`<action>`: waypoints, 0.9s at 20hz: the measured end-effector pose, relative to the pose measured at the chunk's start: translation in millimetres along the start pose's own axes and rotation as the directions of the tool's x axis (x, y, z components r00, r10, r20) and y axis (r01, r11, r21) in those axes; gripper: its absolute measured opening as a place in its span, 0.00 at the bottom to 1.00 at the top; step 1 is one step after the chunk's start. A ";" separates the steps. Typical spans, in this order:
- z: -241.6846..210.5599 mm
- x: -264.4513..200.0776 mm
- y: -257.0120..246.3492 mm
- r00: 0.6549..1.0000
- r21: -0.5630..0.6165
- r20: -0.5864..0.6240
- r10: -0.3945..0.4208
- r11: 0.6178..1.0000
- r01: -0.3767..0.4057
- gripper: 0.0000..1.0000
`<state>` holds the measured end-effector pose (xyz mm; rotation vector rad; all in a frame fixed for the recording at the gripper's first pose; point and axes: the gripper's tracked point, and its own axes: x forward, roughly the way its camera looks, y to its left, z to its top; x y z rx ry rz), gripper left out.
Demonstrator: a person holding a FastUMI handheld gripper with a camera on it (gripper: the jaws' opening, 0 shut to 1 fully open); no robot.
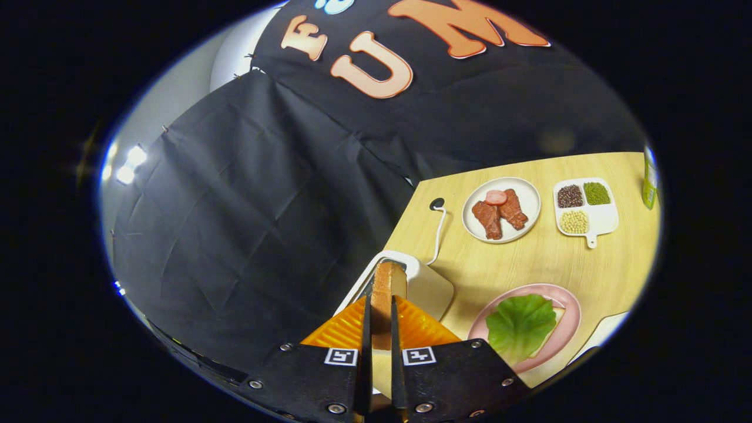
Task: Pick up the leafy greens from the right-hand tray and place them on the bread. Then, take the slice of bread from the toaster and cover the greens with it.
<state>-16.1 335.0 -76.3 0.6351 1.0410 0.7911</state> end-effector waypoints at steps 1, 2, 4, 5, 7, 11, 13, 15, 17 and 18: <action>-2.5 -1.1 -5.8 1.000 0.008 0.000 -0.001 1.000 0.001 0.13; -5.6 -4.7 -11.8 1.000 0.016 0.001 0.000 1.000 0.000 0.14; -11.8 -7.9 -24.4 1.000 0.027 0.001 0.000 1.000 0.000 0.14; -13.9 -9.3 -29.9 1.000 0.030 0.001 0.001 1.000 -0.001 0.13; -19.1 -12.0 -44.5 1.000 0.042 0.007 -0.008 0.999 0.008 0.13; -33.4 -14.1 -75.3 1.000 0.081 0.007 -0.023 0.996 0.022 0.13; -40.0 -16.3 -88.8 1.000 0.105 0.005 -0.020 0.994 0.019 0.13; -46.3 -16.1 -107.0 0.999 0.121 0.001 -0.032 0.992 0.032 0.13; -51.3 -16.1 -122.8 0.999 0.136 -0.001 -0.045 0.990 0.044 0.13; -53.4 -15.4 -129.1 0.999 0.143 -0.001 -0.046 0.989 0.046 0.14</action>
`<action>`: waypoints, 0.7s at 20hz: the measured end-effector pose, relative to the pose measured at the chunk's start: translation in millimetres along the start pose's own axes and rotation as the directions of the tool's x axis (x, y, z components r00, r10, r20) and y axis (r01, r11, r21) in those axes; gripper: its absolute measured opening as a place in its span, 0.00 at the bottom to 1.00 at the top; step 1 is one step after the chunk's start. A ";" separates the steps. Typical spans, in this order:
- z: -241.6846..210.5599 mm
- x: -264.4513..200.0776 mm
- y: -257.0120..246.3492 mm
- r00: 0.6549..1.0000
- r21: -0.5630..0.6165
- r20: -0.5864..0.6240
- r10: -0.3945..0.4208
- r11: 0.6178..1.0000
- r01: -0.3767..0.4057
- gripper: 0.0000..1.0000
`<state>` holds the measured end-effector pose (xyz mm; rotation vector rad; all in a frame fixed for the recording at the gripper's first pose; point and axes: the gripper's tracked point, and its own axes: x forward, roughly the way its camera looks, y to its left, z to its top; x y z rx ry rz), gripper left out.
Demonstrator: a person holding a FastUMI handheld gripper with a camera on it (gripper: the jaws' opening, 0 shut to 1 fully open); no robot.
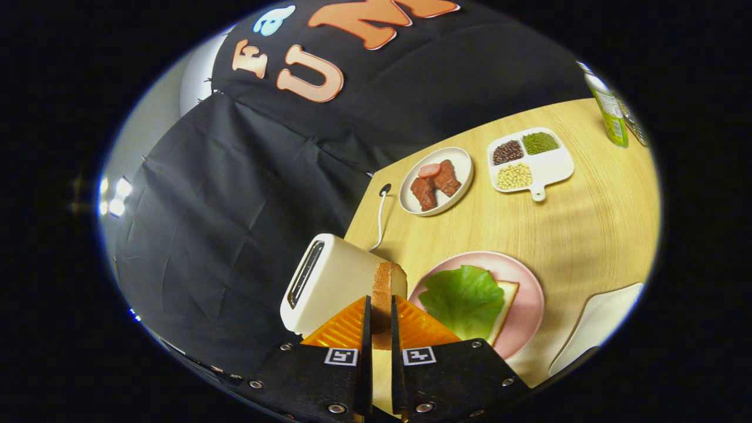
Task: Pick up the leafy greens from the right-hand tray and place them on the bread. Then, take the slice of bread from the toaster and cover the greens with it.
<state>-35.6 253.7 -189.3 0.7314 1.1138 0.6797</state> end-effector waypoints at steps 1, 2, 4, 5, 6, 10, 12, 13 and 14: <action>-0.8 -0.6 -5.6 1.000 0.008 0.000 -0.002 1.000 0.002 0.13; -3.5 0.8 -13.2 1.000 0.011 -0.004 -0.007 1.000 0.007 0.13; -8.1 3.5 -26.4 1.000 0.013 -0.009 -0.020 1.000 0.020 0.14; -10.0 4.2 -32.9 1.000 0.015 -0.011 -0.026 1.000 0.027 0.13; -11.7 4.6 -38.4 0.999 0.015 -0.013 -0.032 0.999 0.032 0.13; -15.7 5.2 -66.3 0.995 -0.019 -0.007 -0.098 0.995 0.098 0.13; -17.4 7.0 -72.6 0.993 -0.030 -0.008 -0.118 0.993 0.118 0.13; -19.7 8.2 -76.1 0.992 -0.035 -0.011 -0.125 0.992 0.125 0.13; -21.5 8.8 -79.3 0.991 -0.036 -0.013 -0.133 0.991 0.133 0.14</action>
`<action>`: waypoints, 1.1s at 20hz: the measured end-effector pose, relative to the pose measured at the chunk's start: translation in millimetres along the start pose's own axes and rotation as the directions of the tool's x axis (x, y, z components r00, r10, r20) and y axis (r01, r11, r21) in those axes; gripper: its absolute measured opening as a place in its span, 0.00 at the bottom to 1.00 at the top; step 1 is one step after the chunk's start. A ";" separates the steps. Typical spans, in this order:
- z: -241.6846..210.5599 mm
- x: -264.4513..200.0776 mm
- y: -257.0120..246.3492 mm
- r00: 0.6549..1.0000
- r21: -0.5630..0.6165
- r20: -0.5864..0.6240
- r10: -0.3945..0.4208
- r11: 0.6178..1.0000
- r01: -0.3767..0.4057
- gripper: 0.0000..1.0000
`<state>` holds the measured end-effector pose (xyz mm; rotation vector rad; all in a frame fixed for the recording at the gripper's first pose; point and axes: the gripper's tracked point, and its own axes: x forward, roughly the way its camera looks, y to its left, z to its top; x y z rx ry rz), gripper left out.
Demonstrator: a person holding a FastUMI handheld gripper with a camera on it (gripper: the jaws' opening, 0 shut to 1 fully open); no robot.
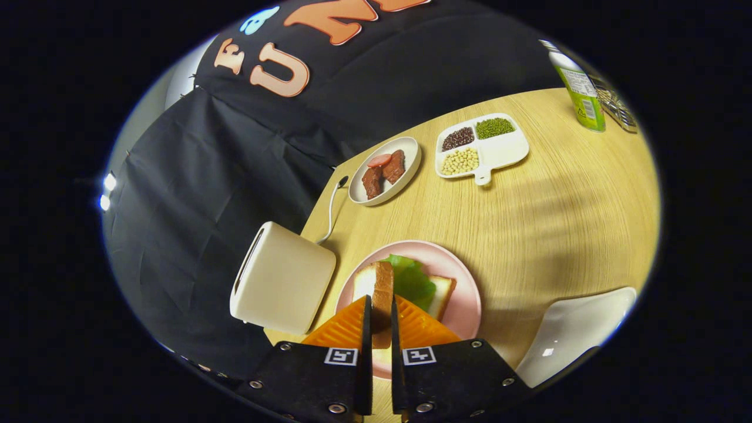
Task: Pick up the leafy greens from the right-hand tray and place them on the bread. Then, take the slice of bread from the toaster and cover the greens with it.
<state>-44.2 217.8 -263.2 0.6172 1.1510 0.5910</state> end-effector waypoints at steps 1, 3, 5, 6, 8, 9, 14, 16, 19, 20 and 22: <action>-1.9 1.6 -3.6 1.000 0.002 -0.004 -0.008 1.000 0.008 0.14; -2.7 0.1 -9.5 1.000 0.002 -0.004 -0.023 1.000 0.023 0.19; 0.2 -3.0 -9.0 1.000 0.002 0.010 -0.028 1.000 0.028 0.23; 4.0 -5.5 -11.9 0.999 -0.006 0.030 -0.042 0.999 0.043 0.24; 16.4 -14.1 -19.0 0.993 -0.031 0.090 -0.082 0.996 0.085 0.30; 23.9 -20.0 -21.3 0.988 -0.050 0.122 -0.097 0.993 0.104 0.36; 75.8 -66.4 -13.8 0.917 -0.156 0.372 -0.146 0.964 0.217 0.51; 98.6 -93.7 -2.2 0.860 -0.203 0.490 -0.145 0.940 0.274 0.57; 126.0 -136.2 15.0 0.755 -0.242 0.640 -0.140 0.896 0.371 0.68; 131.3 -148.8 19.9 0.722 -0.243 0.678 -0.135 0.887 0.394 0.69; 139.7 -173.2 32.0 0.662 -0.246 0.742 -0.109 0.874 0.420 0.74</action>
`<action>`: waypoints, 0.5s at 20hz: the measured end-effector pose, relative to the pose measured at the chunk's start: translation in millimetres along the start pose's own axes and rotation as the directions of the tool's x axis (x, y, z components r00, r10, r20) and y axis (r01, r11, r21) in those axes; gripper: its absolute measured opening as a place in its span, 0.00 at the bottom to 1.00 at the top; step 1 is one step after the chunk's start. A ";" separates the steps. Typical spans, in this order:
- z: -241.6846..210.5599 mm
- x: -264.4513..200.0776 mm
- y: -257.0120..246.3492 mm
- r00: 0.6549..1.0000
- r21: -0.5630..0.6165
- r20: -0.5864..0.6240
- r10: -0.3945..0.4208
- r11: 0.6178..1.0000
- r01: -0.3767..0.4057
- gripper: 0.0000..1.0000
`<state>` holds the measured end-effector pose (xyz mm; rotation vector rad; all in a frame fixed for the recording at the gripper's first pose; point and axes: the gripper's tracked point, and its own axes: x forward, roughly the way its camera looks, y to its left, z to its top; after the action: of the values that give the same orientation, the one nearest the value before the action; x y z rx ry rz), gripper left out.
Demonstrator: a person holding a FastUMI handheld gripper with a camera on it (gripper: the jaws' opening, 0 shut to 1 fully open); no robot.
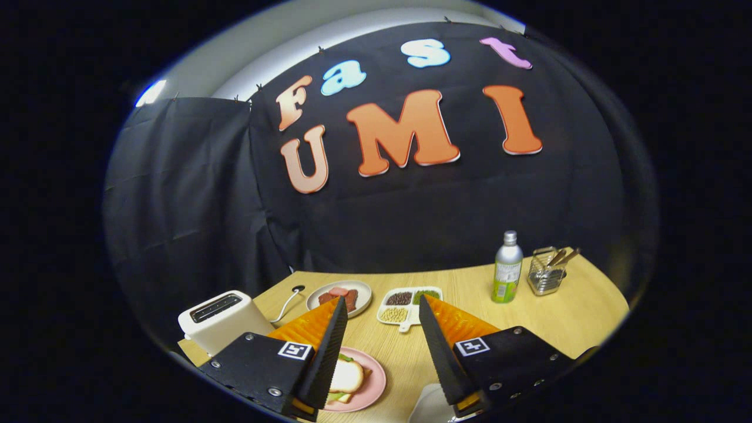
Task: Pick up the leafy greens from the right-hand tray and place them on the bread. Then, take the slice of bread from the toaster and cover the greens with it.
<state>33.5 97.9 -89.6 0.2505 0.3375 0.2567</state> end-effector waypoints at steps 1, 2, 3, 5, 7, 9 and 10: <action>12.1 -4.6 -2.3 0.999 -0.015 0.042 -0.011 1.000 0.012 0.78; 20.4 -10.3 -4.0 0.996 -0.033 0.080 -0.025 0.999 0.027 0.80; 27.8 -14.1 -5.4 0.993 -0.054 0.112 -0.037 0.998 0.044 0.85; 34.8 -20.5 -3.6 0.986 -0.110 0.162 -0.049 0.992 0.067 0.97; 34.9 -23.7 -1.1 0.981 -0.162 0.183 -0.058 0.983 0.088 0.97; 33.4 -23.8 7.3 0.979 -0.175 0.197 -0.053 0.981 0.088 0.98; 30.7 -26.2 10.4 0.978 -0.172 0.202 -0.046 0.982 0.081 0.98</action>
<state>18.4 94.0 -50.9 0.0860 0.1237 0.1954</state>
